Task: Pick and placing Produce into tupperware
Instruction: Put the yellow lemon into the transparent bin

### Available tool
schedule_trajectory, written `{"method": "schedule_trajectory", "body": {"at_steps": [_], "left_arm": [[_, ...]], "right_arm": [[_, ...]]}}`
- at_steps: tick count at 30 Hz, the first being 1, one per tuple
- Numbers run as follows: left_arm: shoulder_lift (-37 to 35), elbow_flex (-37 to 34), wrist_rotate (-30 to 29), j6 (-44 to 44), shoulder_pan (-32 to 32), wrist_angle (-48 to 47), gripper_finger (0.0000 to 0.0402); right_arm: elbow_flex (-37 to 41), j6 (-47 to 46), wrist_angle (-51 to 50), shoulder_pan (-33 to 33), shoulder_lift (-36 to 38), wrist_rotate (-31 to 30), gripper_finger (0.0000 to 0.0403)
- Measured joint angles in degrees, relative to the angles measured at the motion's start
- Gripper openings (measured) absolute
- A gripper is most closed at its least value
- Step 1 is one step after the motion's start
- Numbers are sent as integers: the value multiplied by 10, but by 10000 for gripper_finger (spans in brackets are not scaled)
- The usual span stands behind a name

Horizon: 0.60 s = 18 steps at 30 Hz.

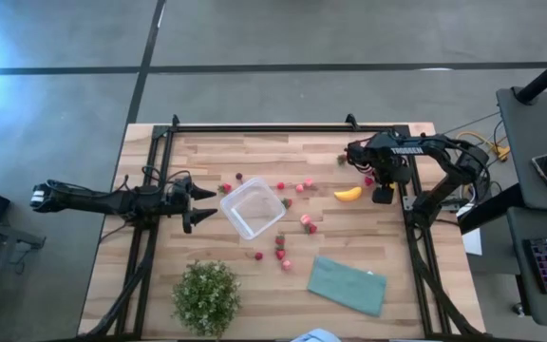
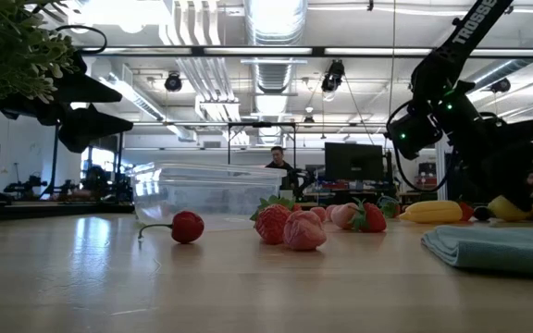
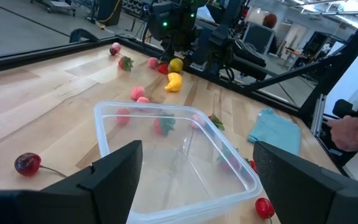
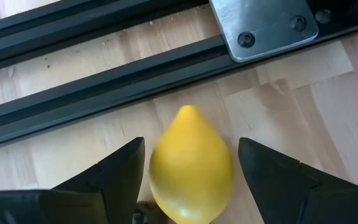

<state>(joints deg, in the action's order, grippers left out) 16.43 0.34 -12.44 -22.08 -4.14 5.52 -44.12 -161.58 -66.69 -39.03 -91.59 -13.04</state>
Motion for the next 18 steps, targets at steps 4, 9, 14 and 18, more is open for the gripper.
{"method": "schedule_trajectory", "body": {"at_steps": [4,9,14,18], "left_arm": [[-1,0,0,0,0,0,293],[0,0,0,0,0,0,293],[0,0,0,0,0,0,293],[0,0,0,0,0,0,293]], "right_arm": [[0,0,0,0,0,0,251],[0,38,0,0,0,0,250],[0,52,0,0,0,-1,236],[2,68,0,0,-4,-1,216]]}}
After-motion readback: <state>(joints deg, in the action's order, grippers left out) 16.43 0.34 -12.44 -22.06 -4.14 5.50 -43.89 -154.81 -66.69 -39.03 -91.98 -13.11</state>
